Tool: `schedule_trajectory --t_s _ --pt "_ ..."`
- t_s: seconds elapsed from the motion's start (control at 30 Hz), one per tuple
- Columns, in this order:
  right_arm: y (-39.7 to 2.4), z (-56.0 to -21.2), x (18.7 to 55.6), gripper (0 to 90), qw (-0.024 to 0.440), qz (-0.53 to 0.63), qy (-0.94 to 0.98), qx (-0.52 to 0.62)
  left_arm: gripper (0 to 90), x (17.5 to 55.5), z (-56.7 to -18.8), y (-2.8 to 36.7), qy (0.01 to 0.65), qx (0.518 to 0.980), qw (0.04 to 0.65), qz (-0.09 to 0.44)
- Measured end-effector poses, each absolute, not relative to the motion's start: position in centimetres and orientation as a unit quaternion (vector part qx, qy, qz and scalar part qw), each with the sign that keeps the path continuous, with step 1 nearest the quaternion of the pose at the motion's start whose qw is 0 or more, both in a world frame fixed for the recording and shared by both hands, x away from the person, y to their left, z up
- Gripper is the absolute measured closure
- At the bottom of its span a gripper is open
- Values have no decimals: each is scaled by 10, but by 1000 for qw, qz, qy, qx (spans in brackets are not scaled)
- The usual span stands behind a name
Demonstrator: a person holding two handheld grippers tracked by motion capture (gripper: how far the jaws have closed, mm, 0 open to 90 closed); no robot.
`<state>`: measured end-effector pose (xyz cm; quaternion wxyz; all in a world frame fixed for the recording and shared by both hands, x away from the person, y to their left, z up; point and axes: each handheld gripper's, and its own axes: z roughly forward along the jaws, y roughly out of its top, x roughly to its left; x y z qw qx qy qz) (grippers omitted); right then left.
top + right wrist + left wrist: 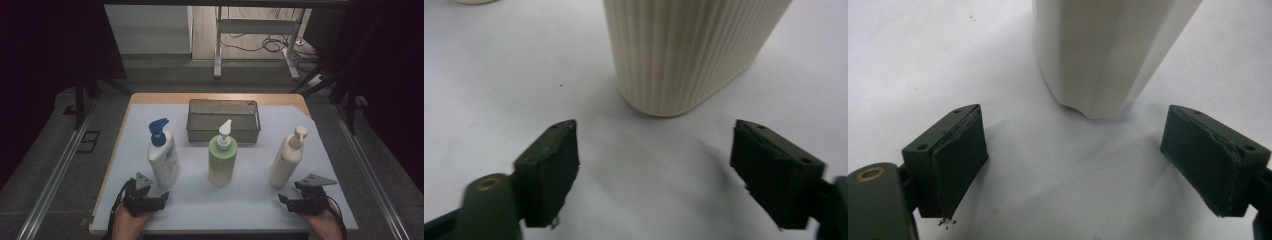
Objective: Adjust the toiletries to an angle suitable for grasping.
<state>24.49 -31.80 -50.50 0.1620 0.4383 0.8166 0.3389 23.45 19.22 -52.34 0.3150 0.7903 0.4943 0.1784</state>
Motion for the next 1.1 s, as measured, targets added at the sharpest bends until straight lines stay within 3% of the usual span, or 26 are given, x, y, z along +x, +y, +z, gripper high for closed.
schedule_trajectory --t_s 0.33,0.37,0.47,0.57,0.87,1.1 --pt "-316 -497 241 416 165 345 817 432 108 235 -523 192 494 790 315 178" --pt "-315 -495 240 473 159 354 818 426 108 235 -523 192 494 790 315 178" --pt "-314 -494 239 503 154 357 817 424 108 235 -523 192 494 790 315 179" --pt "-309 -491 237 629 149 362 821 415 108 234 -523 192 494 790 315 179" --pt "-297 -488 236 837 152 374 817 412 108 234 -523 192 494 790 315 179" --pt "-287 -486 237 895 155 382 812 413 108 234 -523 192 494 790 315 179"
